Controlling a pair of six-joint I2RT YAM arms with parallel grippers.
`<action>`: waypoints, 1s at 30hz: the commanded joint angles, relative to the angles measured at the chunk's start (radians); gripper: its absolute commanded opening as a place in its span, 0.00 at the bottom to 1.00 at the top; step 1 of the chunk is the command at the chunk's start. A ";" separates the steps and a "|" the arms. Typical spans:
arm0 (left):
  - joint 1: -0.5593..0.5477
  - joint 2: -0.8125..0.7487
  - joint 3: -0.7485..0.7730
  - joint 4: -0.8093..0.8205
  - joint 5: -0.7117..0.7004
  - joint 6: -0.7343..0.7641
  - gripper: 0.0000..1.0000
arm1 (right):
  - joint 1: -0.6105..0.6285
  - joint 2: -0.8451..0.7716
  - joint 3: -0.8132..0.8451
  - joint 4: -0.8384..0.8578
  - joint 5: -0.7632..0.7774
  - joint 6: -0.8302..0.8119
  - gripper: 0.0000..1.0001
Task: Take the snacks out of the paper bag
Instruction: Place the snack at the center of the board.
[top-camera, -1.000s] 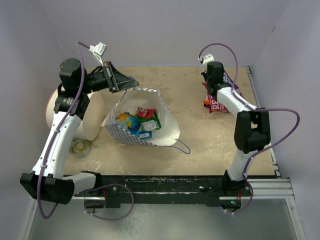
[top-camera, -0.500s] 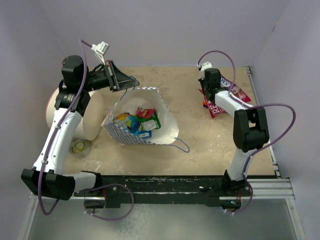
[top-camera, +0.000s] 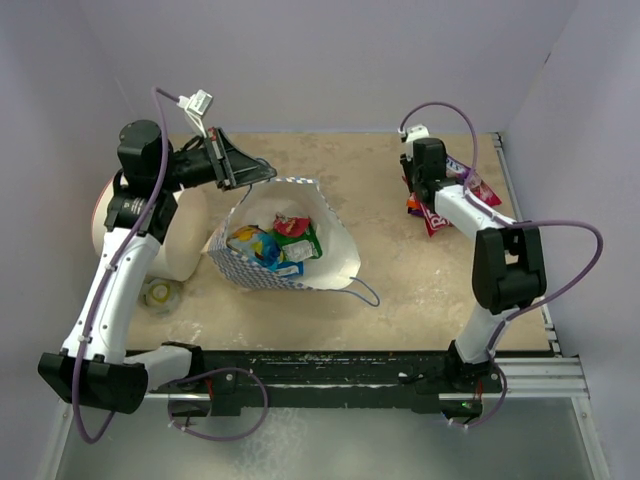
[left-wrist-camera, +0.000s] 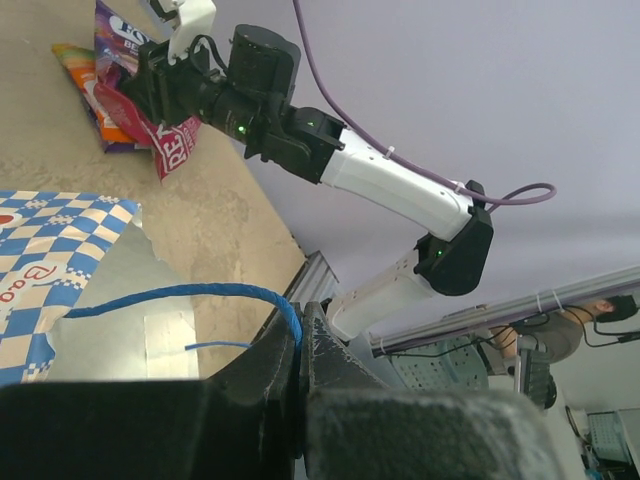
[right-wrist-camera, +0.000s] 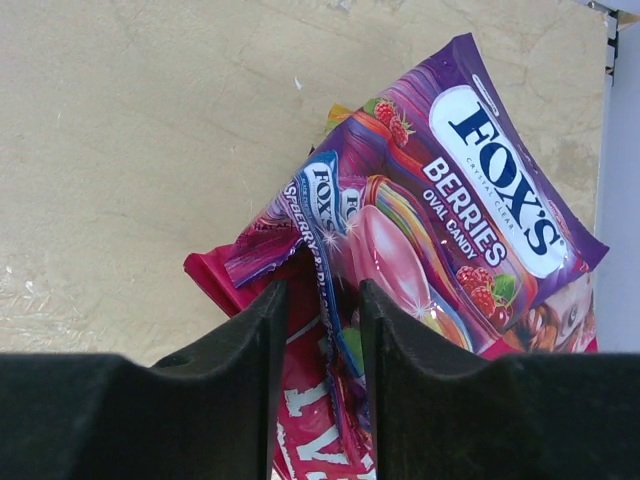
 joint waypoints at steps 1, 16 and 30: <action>-0.008 -0.052 -0.021 0.067 -0.008 -0.040 0.00 | 0.001 -0.060 0.015 -0.030 0.012 0.004 0.39; -0.008 -0.071 -0.046 0.089 -0.018 -0.050 0.00 | 0.016 -0.253 0.012 -0.093 -0.140 0.056 0.67; -0.008 -0.001 0.024 0.110 -0.029 -0.029 0.00 | 0.260 -0.226 -0.094 -0.187 -0.491 0.123 0.71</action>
